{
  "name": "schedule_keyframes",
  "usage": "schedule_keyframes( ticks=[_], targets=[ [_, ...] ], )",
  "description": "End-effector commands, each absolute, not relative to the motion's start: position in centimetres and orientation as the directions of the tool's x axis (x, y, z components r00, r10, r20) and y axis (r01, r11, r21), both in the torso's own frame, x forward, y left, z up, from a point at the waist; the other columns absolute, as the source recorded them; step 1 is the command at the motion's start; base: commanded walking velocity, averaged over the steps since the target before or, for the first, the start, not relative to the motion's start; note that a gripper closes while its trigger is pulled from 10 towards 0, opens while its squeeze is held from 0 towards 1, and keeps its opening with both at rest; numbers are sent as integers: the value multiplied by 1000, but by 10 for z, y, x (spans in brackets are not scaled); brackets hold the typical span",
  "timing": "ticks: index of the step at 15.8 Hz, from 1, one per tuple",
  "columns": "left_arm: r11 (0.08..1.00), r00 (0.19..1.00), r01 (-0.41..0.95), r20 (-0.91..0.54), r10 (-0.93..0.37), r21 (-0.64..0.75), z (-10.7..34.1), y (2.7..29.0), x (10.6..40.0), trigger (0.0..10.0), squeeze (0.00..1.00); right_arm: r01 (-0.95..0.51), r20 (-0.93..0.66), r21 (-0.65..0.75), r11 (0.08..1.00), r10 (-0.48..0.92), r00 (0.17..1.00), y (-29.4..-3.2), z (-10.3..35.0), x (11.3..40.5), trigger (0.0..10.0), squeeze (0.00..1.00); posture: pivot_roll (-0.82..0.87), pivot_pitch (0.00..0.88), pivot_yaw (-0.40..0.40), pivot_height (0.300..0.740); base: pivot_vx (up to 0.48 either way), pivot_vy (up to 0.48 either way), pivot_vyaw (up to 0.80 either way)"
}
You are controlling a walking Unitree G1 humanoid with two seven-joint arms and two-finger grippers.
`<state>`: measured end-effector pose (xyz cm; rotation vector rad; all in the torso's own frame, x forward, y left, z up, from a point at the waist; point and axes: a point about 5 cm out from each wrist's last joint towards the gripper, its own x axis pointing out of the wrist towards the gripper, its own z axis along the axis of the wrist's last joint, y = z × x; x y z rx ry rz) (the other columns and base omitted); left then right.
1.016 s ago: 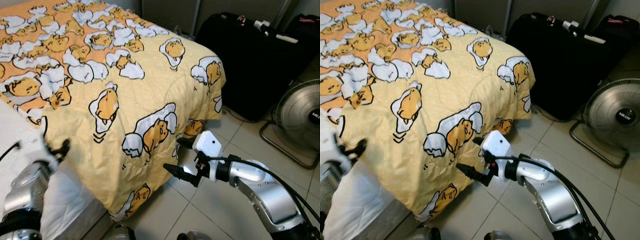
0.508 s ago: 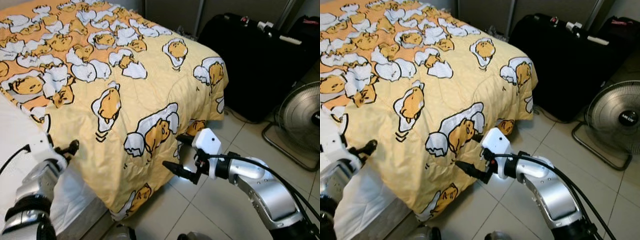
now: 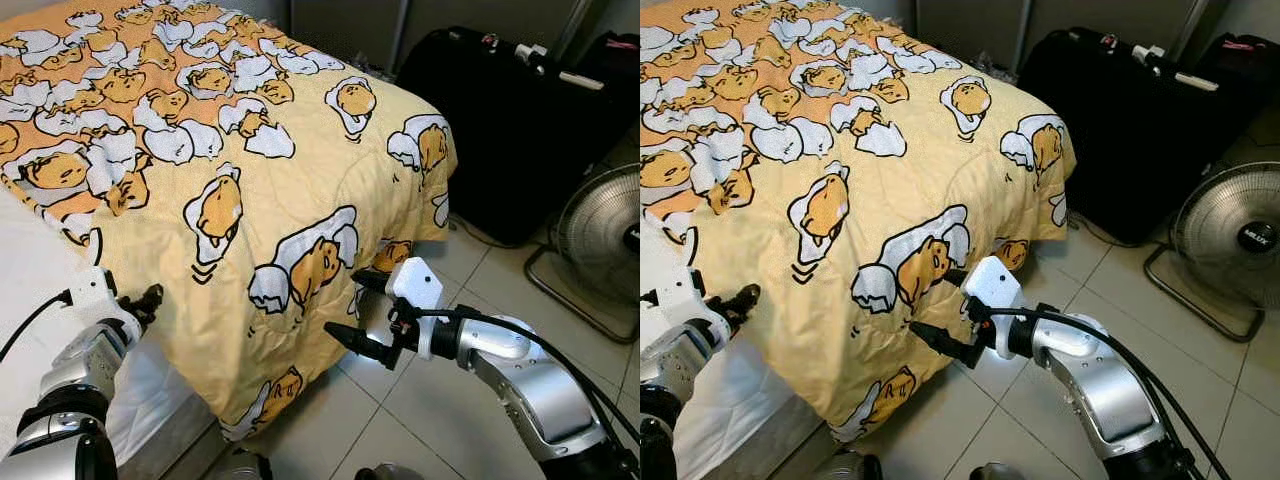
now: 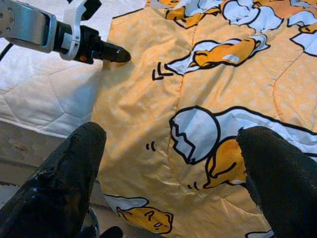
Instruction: Clean up the room
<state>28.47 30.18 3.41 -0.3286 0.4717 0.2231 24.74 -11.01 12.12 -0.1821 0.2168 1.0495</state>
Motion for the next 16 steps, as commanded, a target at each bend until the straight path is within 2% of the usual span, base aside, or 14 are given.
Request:
schedule_keyframes(
  ticks=[1, 12, 15, 16],
  targets=[
    [929, 872, -263, -477, 113, -261, 33, 298, 287, 0, 0, -867, -253, -55, 496, 833, 492, -112, 123, 248, 10000, 0, -90, 61, 6, 740, 0, 0, 0],
    [937, 873, -223, -483, 70, -268, 29, 290, 286, 0, 0, -869, -255, -64, 491, 834, 490, -113, 121, 247, 10000, 0, -92, 33, 15, 740, 0, 0, 0],
    [950, 859, -133, -510, -33, -284, 22, 281, 277, 0, 0, -865, -254, -67, 498, 830, 497, -114, 122, 246, 10000, 0, -97, 29, 24, 740, 0, 0, 0],
    [959, 844, -53, -526, -107, -280, 18, 273, 266, 0, 0, -862, -254, -67, 502, 827, 502, -115, 122, 245, 10000, 0, -97, 29, 25, 740, 0, 0, 0]
  ],
)
